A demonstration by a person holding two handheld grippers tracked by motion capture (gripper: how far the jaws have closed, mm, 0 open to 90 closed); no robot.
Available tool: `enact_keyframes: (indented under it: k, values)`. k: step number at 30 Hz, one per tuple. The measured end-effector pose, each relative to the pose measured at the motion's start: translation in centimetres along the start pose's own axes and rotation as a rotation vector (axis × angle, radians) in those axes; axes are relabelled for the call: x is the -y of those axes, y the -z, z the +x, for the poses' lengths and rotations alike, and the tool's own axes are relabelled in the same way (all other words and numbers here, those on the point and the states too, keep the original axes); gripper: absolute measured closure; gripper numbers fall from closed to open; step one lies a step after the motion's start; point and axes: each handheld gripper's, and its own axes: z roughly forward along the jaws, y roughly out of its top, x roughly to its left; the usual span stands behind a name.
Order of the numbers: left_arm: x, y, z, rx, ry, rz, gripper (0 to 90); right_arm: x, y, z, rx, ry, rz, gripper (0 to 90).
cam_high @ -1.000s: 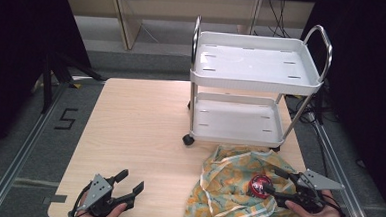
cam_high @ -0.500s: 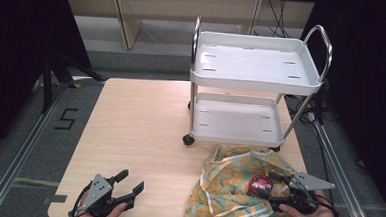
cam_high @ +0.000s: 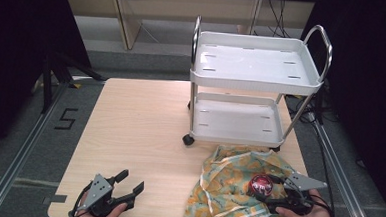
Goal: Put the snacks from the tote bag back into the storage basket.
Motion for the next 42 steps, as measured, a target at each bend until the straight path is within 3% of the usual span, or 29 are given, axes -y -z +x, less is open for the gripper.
enact_keyframes:
  k: [6,7,12,13,15,17,19,20,24,25,30,32,37,39,42]
  values:
    - [0.01,-0.01,0.0,0.0,-0.001,0.003,29.2,0.17,-0.46,-0.31,0.004,0.028,0.007,24.2]
    - [0.03,-0.05,0.01,0.004,0.0,-0.001,29.2,0.29,-0.58,-0.1,-0.015,-0.012,0.018,24.2]
    - [0.02,0.04,0.01,0.003,-0.004,0.004,29.2,0.34,-0.63,-0.26,-0.001,0.012,0.01,24.7]
    - [0.02,0.06,0.06,0.002,-0.003,0.007,29.2,0.29,-0.63,-0.48,0.001,0.039,0.005,25.0]
    - [0.03,0.01,0.04,0.002,0.003,0.005,29.2,0.33,-0.66,-0.26,-0.01,0.016,0.006,25.1]
    - [0.02,0.03,0.03,0.004,-0.004,0.01,29.2,0.16,-0.58,-0.39,0.009,0.064,0.009,25.6]
    - [0.0,0.0,0.02,0.004,-0.006,0.008,29.2,0.18,-0.53,-0.07,0.006,0.041,0.018,25.7]
    - [0.03,0.0,0.0,0.004,-0.001,0.005,29.2,0.1,-0.55,-0.28,0.01,0.074,0.012,25.8]
    - [0.04,-0.05,-0.01,0.005,0.008,0.003,29.2,0.01,-0.51,-0.21,0.006,0.075,0.018,26.0]
    - [0.04,-0.04,0.01,0.003,0.005,0.006,29.2,-0.04,-0.55,-0.3,0.005,0.094,0.014,26.0]
    - [0.09,-0.1,0.08,0.01,0.011,-0.006,29.3,-0.15,-0.42,-0.06,-0.001,0.077,0.019,26.0]
    - [0.08,-0.11,0.06,0.008,0.01,-0.003,29.3,-0.25,-0.39,-0.27,0.001,0.101,0.004,26.0]
    - [0.09,-0.13,0.07,0.011,0.011,-0.006,29.3,-0.3,-0.19,-0.21,0.009,0.065,-0.005,26.0]
    - [0.09,-0.12,0.08,0.01,0.011,-0.006,29.3,-0.39,-0.14,-0.49,0.01,0.089,-0.015,26.0]
    - [0.03,-0.02,0.02,-0.002,0.007,0.008,29.3,-0.51,0.07,-0.34,0.011,0.063,-0.03,26.0]
